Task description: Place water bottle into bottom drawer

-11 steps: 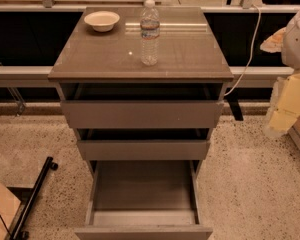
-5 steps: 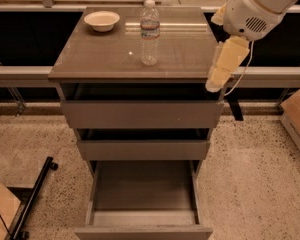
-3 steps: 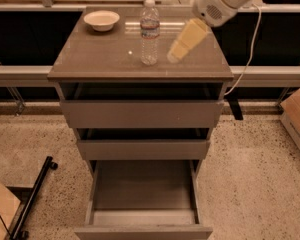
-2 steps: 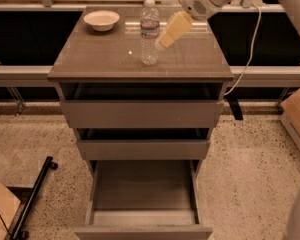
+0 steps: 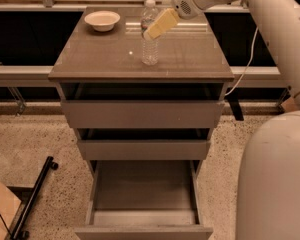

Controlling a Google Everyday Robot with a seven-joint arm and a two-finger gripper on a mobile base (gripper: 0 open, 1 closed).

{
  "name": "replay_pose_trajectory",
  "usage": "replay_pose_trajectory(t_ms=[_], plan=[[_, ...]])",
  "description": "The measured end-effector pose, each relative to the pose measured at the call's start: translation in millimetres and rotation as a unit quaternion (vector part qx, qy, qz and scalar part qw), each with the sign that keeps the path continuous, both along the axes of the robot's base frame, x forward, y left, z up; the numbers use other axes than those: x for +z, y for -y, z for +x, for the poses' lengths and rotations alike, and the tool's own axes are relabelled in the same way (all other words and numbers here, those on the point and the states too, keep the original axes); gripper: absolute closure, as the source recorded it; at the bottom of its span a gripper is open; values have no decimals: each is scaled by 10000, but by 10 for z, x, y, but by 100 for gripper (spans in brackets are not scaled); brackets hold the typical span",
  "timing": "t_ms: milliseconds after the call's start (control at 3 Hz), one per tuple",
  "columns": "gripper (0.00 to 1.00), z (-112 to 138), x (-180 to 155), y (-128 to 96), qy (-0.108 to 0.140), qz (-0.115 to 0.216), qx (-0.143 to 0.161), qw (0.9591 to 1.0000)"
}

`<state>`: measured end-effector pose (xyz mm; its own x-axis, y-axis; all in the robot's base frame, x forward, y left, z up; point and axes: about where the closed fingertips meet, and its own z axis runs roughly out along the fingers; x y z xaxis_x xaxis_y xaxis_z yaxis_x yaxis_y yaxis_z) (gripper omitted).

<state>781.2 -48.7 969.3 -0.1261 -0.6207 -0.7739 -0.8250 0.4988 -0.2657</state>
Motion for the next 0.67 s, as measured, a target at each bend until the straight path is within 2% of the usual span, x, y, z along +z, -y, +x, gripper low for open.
replay_pose_trajectory(t_ms=[333, 667], plan=[[0, 191, -102, -188, -42, 421, 116, 9990], [18, 284, -212, -385, -176, 667, 271, 9972]])
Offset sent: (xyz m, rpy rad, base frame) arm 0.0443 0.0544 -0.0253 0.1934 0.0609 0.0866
